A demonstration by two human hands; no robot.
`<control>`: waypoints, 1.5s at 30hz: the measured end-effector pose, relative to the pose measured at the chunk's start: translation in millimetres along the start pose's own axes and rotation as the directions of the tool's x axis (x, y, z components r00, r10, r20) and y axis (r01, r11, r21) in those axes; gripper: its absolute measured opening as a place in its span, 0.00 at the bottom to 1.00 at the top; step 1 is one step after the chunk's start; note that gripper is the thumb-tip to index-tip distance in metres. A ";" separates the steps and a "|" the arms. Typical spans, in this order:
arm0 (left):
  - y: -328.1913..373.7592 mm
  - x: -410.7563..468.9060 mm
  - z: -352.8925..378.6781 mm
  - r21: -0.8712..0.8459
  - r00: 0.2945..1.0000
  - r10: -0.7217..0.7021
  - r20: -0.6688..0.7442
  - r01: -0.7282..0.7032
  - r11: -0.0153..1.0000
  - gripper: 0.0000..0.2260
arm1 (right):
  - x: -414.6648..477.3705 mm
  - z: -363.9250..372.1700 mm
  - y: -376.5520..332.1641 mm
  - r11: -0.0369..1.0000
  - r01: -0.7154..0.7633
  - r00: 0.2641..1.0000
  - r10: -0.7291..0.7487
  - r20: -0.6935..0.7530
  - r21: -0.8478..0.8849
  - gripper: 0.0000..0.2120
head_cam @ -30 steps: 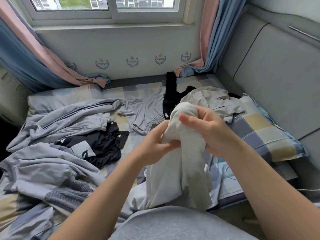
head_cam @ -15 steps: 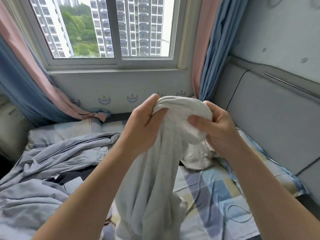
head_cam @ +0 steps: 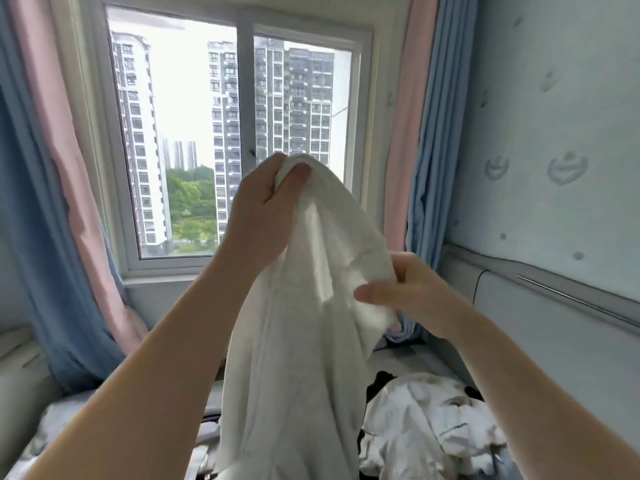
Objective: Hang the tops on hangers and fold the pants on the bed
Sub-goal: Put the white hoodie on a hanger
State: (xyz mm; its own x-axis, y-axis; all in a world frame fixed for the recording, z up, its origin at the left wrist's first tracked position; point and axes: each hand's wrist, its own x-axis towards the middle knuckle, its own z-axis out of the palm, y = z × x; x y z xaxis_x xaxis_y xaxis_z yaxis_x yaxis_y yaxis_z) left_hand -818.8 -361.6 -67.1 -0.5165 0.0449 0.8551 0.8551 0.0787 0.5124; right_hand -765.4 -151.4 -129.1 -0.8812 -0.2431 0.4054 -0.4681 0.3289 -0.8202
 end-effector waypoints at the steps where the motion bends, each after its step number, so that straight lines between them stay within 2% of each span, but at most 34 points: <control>1: 0.3 0.5 -3.5 -0.001 1.000 0.001 -0.017 -0.001 1.000 0.15 | -2.3 3.9 12.7 0.996 -0.064 0.995 0.069 0.065 -0.069 0.17; 4: -6.8 -6.9 -10.3 0.018 0.999 -0.032 -0.014 0.032 0.999 0.15 | -15.8 15.8 62.2 0.954 -0.262 0.937 0.287 0.197 -0.143 0.10; 6: -21.0 -17.6 -10.5 0.055 0.997 -0.079 0.001 0.079 0.995 0.15 | -26.8 21.7 93.3 0.928 -0.342 0.906 0.366 0.210 -0.146 0.14; 8: -44.9 -33.6 -9.3 0.107 0.988 -0.153 0.002 0.152 0.983 0.15 | -37.7 26.2 116.2 0.909 -0.399 0.883 0.417 0.215 -0.122 0.18; 11: -93.9 -70.1 -9.4 0.170 0.950 -0.311 -0.003 0.307 0.936 0.17 | -53.2 34.1 140.1 0.897 -0.442 0.881 0.439 0.178 -0.025 0.06; 13: -126.2 -104.1 -8.7 0.167 0.901 -0.434 0.013 0.426 0.889 0.15 | -64.5 41.6 146.1 0.899 -0.437 0.893 0.430 0.133 0.022 0.04; 15: -149.3 -145.0 -5.6 0.179 0.829 -0.556 0.065 0.538 0.824 0.12 | -75.5 50.1 149.0 0.900 -0.434 0.897 0.428 0.108 0.035 0.05; 17: -157.5 -187.1 -0.9 0.191 0.754 -0.642 0.137 0.616 0.764 0.15 | -87.0 62.1 151.8 0.904 -0.421 0.906 0.416 0.077 0.068 0.10; 18: -157.4 -208.5 2.4 0.183 0.708 -0.672 0.218 0.646 0.741 0.15 | -93.0 69.4 153.5 0.904 -0.419 0.908 0.416 0.059 0.083 0.10; 20: -153.3 -250.1 9.1 0.145 0.577 -0.680 0.452 0.705 0.694 0.11 | -104.4 86.7 158.9 0.895 -0.435 0.901 0.432 0.052 0.098 0.03; 22: -145.9 -289.6 20.0 0.102 0.376 -0.650 0.660 0.812 0.574 0.20 | -114.6 103.4 167.9 0.876 -0.469 0.883 0.463 0.070 0.112 0.07; 23: -142.2 -308.8 26.0 0.119 0.319 -0.631 0.707 0.826 0.551 0.21 | -119.0 110.3 171.5 0.872 -0.479 0.878 0.474 0.072 0.104 0.09; 24: -138.9 -326.4 32.4 0.136 0.309 -0.627 0.715 0.818 0.558 0.18 | -123.2 114.9 173.2 0.868 -0.487 0.873 0.482 0.071 0.096 0.10; 26: -133.3 -351.7 41.7 0.172 0.394 -0.673 0.626 0.772 0.612 0.07 | -131.6 120.4 177.9 0.859 -0.502 0.865 0.495 0.084 0.104 0.12; 29: -131.3 -363.9 41.7 0.205 0.519 -0.721 0.459 0.728 0.654 0.11 | -144.4 116.9 189.2 0.855 -0.515 0.856 0.509 0.091 0.055 0.14; 32: -125.6 -353.0 37.0 0.102 0.597 -0.701 0.391 0.729 0.677 0.13 | -161.0 111.0 206.9 0.839 -0.540 0.828 0.544 0.135 -0.065 0.12; 35: -111.9 -336.9 33.9 -0.002 0.650 -0.666 0.365 0.716 0.698 0.14 | -184.4 114.1 235.9 0.783 -0.605 0.764 0.621 0.175 -0.142 0.08; 38: -111.8 -324.5 25.7 -0.102 0.714 -0.644 0.275 0.688 0.718 0.12 | -211.9 120.6 268.7 0.653 -0.743 0.647 0.757 0.092 -0.148 0.05; 41: -124.0 -318.0 17.6 -0.134 0.740 -0.651 0.169 0.671 0.729 0.10 | -224.2 128.6 279.6 0.570 -0.810 0.562 0.822 0.092 -0.138 0.06; 43: -132.6 -321.4 15.7 -0.104 0.721 -0.687 0.097 0.693 0.713 0.10 | -217.6 131.6 272.4 0.595 -0.787 0.587 0.804 0.098 -0.165 0.09; 45: -142.7 -329.4 12.9 -0.009 0.692 -0.720 0.049 0.721 0.693 0.11 | -204.8 131.0 258.1 0.656 -0.737 0.647 0.755 0.109 -0.165 0.11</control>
State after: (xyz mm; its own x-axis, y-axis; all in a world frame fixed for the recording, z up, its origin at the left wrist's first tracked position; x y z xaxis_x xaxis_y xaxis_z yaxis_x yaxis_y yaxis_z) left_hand -771.3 -374.8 -422.9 -0.9753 0.0233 0.2194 0.2206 0.0781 0.9722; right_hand -697.1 -136.3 -476.7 -0.9163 -0.0084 -0.4005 0.3315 0.5453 -0.7699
